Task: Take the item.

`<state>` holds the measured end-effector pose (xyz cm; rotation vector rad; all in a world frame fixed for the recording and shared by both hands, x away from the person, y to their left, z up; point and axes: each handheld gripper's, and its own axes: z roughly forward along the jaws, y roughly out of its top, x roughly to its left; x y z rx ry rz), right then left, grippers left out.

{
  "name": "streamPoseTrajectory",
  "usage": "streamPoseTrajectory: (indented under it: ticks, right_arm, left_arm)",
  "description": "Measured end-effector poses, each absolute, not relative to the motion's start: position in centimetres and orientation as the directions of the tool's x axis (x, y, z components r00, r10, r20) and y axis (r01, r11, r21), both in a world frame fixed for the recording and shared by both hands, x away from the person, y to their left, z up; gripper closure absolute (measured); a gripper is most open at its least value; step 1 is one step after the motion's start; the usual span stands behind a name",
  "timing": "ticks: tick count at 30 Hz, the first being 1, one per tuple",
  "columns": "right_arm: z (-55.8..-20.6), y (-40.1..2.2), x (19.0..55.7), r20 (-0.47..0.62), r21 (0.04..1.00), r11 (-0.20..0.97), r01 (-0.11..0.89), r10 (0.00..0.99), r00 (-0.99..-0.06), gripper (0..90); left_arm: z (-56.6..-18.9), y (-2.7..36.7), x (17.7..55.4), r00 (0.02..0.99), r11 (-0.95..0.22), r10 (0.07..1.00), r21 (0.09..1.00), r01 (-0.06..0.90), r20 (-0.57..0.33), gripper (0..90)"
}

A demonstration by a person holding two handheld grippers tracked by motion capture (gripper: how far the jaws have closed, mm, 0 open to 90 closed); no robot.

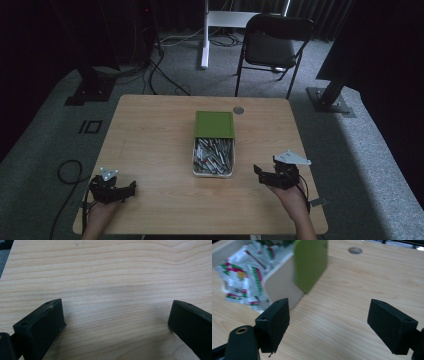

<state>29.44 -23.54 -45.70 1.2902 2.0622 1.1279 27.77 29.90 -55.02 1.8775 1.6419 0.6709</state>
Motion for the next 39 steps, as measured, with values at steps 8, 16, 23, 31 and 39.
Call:
streamPoseTrajectory:
  ticks: [8,16,23,31,39]
  right_arm:
    - [-44.4,-21.2,29.6,0.036,0.845,0.250,0.473,0.856,-0.516,20.9]
    - [-44.0,-18.3,29.7,0.025,0.846,0.295,0.444,0.811,-0.585,20.8]
    - [-43.8,-16.6,29.9,0.031,0.849,0.308,0.429,0.782,-0.622,20.9]
    - [-44.1,-14.3,29.9,0.014,0.844,0.347,0.409,0.748,-0.664,22.2]
    - [-44.5,-12.3,30.0,0.007,0.834,0.382,0.398,0.714,-0.700,22.2]
  left_arm:
    - [-55.0,29.9,27.8,0.128,-0.100,0.992,0.691,0.716,0.011,1.4]
    - [-55.0,29.9,27.8,0.128,-0.100,0.992,0.691,0.716,0.011,1.3]
    - [-55.0,29.9,27.8,0.128,-0.100,0.992,0.691,0.716,0.011,1.3]
    - [-55.0,29.9,27.8,0.128,-0.100,0.992,0.691,0.716,0.011,1.3]
    - [-55.0,29.9,27.8,0.128,-0.100,0.992,0.691,0.716,0.011,1.3]
